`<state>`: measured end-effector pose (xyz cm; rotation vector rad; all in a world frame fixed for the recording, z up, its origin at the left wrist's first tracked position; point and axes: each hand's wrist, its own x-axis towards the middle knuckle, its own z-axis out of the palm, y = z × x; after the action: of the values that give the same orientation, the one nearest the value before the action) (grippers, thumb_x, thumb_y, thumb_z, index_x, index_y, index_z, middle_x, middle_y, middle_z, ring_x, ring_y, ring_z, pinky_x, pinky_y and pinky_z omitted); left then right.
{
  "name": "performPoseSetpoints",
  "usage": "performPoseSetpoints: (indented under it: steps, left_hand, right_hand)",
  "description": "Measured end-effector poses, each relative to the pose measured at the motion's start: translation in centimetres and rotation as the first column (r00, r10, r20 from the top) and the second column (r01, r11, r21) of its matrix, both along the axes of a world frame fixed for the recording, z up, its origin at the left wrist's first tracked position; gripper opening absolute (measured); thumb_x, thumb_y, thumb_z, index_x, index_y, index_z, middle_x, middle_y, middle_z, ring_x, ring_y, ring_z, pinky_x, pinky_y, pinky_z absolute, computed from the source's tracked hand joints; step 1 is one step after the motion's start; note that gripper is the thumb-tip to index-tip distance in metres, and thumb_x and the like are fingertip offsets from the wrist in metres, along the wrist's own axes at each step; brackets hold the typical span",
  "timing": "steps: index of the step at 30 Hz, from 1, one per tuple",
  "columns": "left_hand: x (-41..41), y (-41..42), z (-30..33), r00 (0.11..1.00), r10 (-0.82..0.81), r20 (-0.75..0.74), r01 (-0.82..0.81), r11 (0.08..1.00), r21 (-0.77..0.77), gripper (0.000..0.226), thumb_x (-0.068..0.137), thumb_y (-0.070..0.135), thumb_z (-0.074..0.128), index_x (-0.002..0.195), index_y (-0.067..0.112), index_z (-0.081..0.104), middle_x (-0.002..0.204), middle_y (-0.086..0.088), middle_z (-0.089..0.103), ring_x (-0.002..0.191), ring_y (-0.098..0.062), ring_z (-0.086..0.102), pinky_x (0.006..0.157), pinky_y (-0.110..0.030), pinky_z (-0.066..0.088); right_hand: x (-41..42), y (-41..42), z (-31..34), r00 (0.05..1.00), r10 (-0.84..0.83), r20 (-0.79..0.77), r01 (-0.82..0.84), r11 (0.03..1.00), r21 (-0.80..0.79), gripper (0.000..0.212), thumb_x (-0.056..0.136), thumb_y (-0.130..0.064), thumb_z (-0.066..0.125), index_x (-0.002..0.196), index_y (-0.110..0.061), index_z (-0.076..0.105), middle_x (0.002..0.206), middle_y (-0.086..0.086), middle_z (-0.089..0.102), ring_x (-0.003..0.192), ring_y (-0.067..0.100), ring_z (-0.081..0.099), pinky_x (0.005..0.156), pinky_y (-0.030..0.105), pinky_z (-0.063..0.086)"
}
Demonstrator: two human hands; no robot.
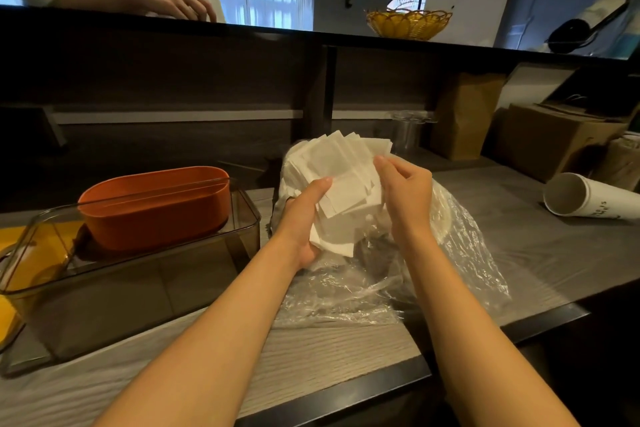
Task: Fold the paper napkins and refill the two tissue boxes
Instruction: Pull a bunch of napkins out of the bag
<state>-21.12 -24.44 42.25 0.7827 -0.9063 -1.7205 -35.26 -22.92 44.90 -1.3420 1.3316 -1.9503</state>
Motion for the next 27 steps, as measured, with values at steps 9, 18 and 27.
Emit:
performPoseSetpoints:
  steps: [9,18,27]
  left_hand:
    - [-0.1,-0.1,0.1,0.999,0.047,-0.018,-0.046,0.997,0.055,0.031,0.093,0.037,0.067,0.118,0.019,0.065,0.106,-0.010,0.075,0.088,-0.030,0.072,0.068,-0.039,0.058]
    - [-0.3,-0.3,0.0,0.998,0.059,-0.017,-0.058,0.996,0.065,0.017,0.096,0.024,0.065,0.110,0.016,0.065,0.088,-0.007,0.077,0.073,-0.025,0.074,0.060,-0.036,0.060]
    - [-0.3,-0.4,0.0,0.998,0.041,0.047,-0.042,0.999,0.020,0.037,0.092,0.041,0.068,0.122,0.019,0.066,0.104,-0.010,0.077,0.095,-0.031,0.074,0.081,-0.048,0.060]
  right_hand:
    - [0.1,-0.2,0.3,0.997,-0.050,0.064,0.038,0.984,0.174,0.040,0.102,-0.040,0.049,0.079,-0.012,0.065,0.069,-0.006,0.051,0.065,0.005,0.045,0.064,0.028,0.038]
    - [-1.1,-0.4,0.3,0.973,-0.163,0.165,0.142,0.981,0.136,0.013,0.093,-0.023,0.065,0.105,-0.020,0.063,0.096,-0.001,0.069,0.091,0.020,0.069,0.073,0.035,0.055]
    - [-0.6,1.1,1.9,0.903,0.301,0.305,-0.291,0.953,-0.081,0.017,0.098,-0.015,0.059,0.115,-0.015,0.060,0.107,0.004,0.071,0.094,0.020,0.073,0.077,0.038,0.061]
